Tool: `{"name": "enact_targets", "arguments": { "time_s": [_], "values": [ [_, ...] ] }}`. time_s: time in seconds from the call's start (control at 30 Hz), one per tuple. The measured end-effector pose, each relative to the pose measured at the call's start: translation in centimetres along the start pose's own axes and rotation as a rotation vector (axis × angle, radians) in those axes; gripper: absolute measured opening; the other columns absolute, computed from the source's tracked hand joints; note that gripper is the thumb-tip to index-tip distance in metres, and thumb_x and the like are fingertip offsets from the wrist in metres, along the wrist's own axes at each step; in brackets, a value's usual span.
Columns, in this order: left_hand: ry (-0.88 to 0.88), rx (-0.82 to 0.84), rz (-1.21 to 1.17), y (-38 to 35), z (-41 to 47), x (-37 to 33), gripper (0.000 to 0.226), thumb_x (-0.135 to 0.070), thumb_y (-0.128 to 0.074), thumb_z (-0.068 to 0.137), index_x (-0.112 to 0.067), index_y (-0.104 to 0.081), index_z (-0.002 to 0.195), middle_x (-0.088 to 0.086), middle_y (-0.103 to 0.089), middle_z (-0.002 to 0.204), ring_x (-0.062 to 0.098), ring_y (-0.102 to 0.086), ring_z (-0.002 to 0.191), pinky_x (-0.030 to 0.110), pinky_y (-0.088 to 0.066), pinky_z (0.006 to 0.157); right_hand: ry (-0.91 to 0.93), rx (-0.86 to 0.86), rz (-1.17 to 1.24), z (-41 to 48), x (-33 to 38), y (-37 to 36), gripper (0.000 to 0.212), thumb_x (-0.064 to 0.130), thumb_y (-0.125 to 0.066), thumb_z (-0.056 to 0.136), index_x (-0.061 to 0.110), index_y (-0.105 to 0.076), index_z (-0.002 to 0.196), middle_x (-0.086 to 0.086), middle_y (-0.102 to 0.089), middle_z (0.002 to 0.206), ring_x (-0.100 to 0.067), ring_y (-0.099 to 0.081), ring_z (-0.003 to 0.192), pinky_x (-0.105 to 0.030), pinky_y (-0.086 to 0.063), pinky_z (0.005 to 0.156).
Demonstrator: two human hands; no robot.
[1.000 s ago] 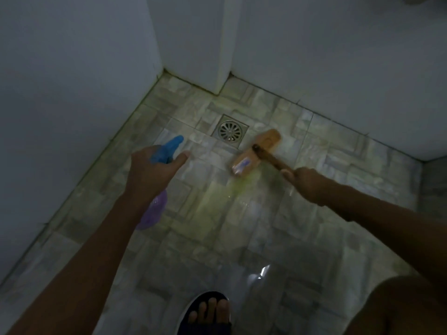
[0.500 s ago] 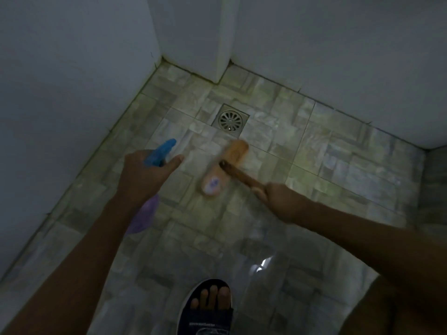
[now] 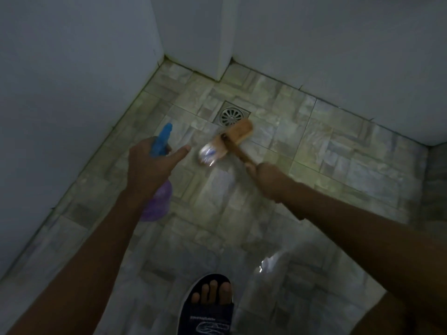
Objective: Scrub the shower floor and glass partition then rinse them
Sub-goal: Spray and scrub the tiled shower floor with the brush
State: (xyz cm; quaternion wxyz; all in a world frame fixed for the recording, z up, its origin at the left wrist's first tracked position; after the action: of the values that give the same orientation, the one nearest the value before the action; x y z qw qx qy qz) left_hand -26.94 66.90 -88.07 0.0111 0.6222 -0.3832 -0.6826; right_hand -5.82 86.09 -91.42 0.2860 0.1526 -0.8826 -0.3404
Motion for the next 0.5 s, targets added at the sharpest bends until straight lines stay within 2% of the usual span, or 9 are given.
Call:
{"name": "enact_targets", "arguments": {
  "time_s": [0.07,0.13,0.2,0.33,0.43,0.5],
  "values": [
    [0.010,-0.015,0.007,0.0,0.3,-0.1,0.051,-0.055,-0.083,0.070,-0.010,-0.058,0.064,0.008,-0.061,0.057,0.026,-0.063,0.052,0.042,-0.056,0.056,0.089,0.097,-0.083,-2.1,0.0,-1.7,0.049,0.054,-0.030,0.104,0.014,-0.054,0.088,0.003,-0.052,0.071,-0.011,-0.051,0.059,-0.022,-0.034,0.050],
    [0.004,-0.028,0.006,0.0,0.4,0.0,0.048,-0.051,-0.082,0.074,-0.011,-0.058,0.063,0.007,-0.059,0.053,0.017,-0.058,0.046,0.036,-0.053,0.053,0.084,0.078,-0.096,-2.7,-1.1,-0.8,0.051,0.057,-0.030,0.103,0.015,-0.055,0.088,0.002,-0.054,0.073,-0.013,-0.053,0.060,-0.025,-0.037,0.053],
    [-0.037,-0.028,0.003,0.1,0.5,0.1,0.042,-0.049,-0.079,0.077,-0.012,-0.061,0.068,0.005,-0.056,0.052,0.013,-0.053,0.044,0.035,-0.052,0.052,0.003,0.012,-0.049,-1.1,-2.4,1.7,0.052,0.057,-0.030,0.103,0.015,-0.055,0.084,-0.001,-0.055,0.071,-0.020,-0.056,0.061,-0.028,-0.040,0.052],
    [-0.013,-0.064,-0.046,0.8,1.1,0.4,0.050,-0.046,-0.083,0.074,-0.003,-0.060,0.064,0.013,-0.060,0.057,0.027,-0.058,0.049,0.043,-0.054,0.053,-0.247,-0.254,0.240,5.2,-3.3,6.8,0.056,0.057,-0.035,0.103,0.006,-0.055,0.095,-0.009,-0.056,0.076,-0.028,-0.057,0.060,-0.028,-0.040,0.043],
    [-0.023,-0.075,-0.039,1.4,1.4,0.5,0.052,-0.047,-0.086,0.071,-0.001,-0.062,0.068,0.016,-0.063,0.062,0.031,-0.062,0.052,0.044,-0.056,0.049,-0.237,-0.323,0.310,10.0,-0.2,8.1,0.062,0.053,-0.035,0.104,-0.003,-0.058,0.117,-0.016,-0.061,0.097,-0.033,-0.062,0.081,-0.032,-0.046,0.055],
    [-0.027,-0.078,0.000,1.7,1.5,0.6,0.053,-0.050,-0.084,0.072,-0.002,-0.063,0.070,0.014,-0.064,0.062,0.030,-0.065,0.052,0.044,-0.057,0.049,-0.185,-0.247,0.384,11.8,3.5,6.8,0.051,0.038,-0.036,0.108,-0.005,-0.054,0.129,-0.025,-0.061,0.114,-0.038,-0.064,0.099,-0.035,-0.048,0.068]
  ]
}}
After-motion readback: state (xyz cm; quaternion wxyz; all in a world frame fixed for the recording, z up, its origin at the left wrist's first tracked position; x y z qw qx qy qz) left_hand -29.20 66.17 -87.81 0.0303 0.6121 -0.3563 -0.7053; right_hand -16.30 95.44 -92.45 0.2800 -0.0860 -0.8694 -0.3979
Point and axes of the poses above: each hand's wrist, its own z-axis towards the middle knuckle, its own y-axis out of the back of the hand, x = y × z, the point moved 2 cm from there along z, towards the middle knuckle
